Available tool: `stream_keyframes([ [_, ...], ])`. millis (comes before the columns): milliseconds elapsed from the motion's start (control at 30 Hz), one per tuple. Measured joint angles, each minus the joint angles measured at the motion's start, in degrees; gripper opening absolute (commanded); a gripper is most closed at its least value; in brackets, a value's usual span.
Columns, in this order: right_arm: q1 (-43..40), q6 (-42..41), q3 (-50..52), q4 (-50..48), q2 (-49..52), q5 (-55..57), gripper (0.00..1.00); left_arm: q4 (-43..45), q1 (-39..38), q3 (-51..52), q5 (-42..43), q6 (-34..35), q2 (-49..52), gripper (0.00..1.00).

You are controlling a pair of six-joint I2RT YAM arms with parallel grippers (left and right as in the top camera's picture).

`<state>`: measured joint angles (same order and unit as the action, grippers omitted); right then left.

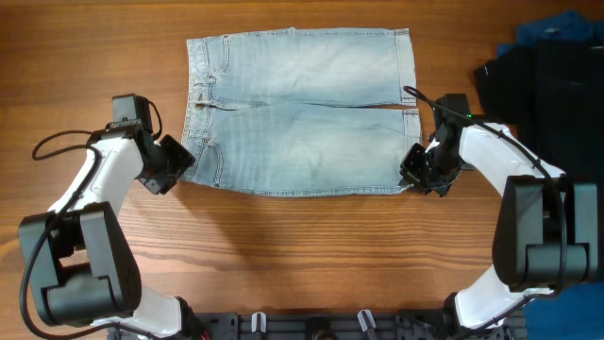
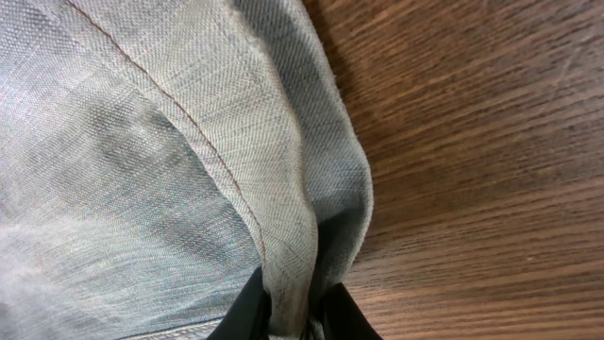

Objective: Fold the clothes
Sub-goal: 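Fold the near half of the shorts up over the far half with both grippers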

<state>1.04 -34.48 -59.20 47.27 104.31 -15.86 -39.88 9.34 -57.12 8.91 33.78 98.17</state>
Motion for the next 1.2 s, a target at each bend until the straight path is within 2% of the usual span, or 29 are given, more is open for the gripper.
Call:
stream_keyframes([
  [233, 0.00, 0.00, 0.00, 0.00, 0.00, 0.00, 0.05, 1.01, 0.00, 2.32, 0.00, 0.02, 0.00, 0.48],
  [300, 0.00, 0.00, 0.00, -0.02, 0.00, 0.02, 0.04, 2.01, 0.00, 2.73, -0.02, 0.00, 0.00, 0.45],
  [333, 0.00, 0.00, 0.00, -0.07, 0.00, 0.00, 0.04, 3.30, 0.00, 3.45, -0.02, 0.02, 0.00, 0.32],
  [367, 0.00, 0.00, 0.00, -0.09, 0.00, 0.02, 0.04, 4.22, 0.00, 4.22, -0.02, -0.02, 0.00, 0.11],
  [400, 0.00, 0.00, 0.00, -0.15, 0.00, 0.02, 0.04, 4.81, 0.00, 4.83, 0.17, -0.07, 0.00, 0.04],
  [633, 0.00, 1.60, -0.02, -0.42, 0.00, 0.04, 0.04, 5.49, -0.28, 5.03, 1.09, 0.02, -0.24, 0.04],
  [733, -0.11, 3.21, -1.25, 2.93, -0.07, 0.50, 0.04, 4.26, -0.28, 5.03, 1.05, 0.02, -0.63, 0.04],
  [867, -0.61, 4.02, -5.55, 9.31, -3.23, 2.84, 0.04, -1.16, -0.28, 5.55, 0.94, 0.00, -5.14, 0.04],
  [1000, -0.59, 4.92, -7.19, 11.61, -9.53, 3.28, 0.04, -7.74, -0.35, 5.55, -0.04, -0.02, -13.18, 0.04],
  [1200, -0.59, 6.12, -9.90, 15.39, -13.14, 3.50, 0.05, -19.91, -0.37, 2.99, -1.44, -0.02, -22.77, 0.04],
])
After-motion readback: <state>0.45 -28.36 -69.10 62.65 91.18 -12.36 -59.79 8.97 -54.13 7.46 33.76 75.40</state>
